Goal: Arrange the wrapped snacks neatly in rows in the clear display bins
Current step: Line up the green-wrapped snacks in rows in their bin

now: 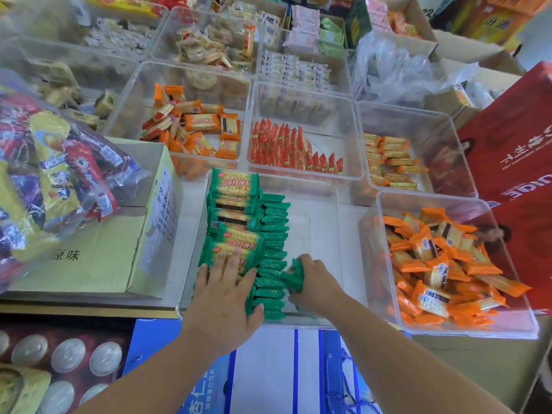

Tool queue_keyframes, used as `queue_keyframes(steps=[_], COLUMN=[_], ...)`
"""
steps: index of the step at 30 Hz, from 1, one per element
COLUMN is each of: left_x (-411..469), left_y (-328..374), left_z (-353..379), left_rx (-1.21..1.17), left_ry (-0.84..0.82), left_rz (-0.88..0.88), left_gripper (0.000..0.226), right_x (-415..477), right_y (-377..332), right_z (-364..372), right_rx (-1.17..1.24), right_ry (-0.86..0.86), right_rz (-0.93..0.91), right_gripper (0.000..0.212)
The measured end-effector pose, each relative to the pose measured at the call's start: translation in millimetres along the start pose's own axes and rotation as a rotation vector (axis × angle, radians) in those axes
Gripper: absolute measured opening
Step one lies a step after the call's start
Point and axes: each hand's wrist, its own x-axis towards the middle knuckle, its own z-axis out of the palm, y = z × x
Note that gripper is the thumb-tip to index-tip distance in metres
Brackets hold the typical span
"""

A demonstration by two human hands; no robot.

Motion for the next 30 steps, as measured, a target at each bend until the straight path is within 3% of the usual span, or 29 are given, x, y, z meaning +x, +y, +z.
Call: queue_keyframes(steps=[4,12,15,20,24,28,30], left_x=[0,0,0,0,-1,0,0], left_y=[-1,-1,-1,-1,-1,0,0], left_z=[2,0,0,1,0,-1,0], left_rx=[0.001,-0.008,-0.007,-0.016,-0.015,-0.013,-0.009], left_ry=[0.002,0.013,0.012,0.018,0.020,0.013,0.006], left_rz=[-0.001,0.008,0.012,0.010,0.012,0.009,0.010], left_gripper=[0.076,0.073,0.074,0.074,0.074,0.075,0.074], right_x=[0,-4,0,1,-8,-3,-1], right_y=[-6,-12,-12,-9,-4,1,3], right_z=[-7,-27,-25,-9,1,4,4], right_rx=[0.037,0.274,0.302,0.189,0.401,0.288,0.248], right_ry=[-0.144,-0.309,-0.278,-0.023,-0.133,-0.117,-0.100], right_rz=[0.077,0.229,0.214,0.037,0.130,0.120,0.115], right_gripper=[0.083,0.068,0.066,0.056,0.056,0.028,0.025])
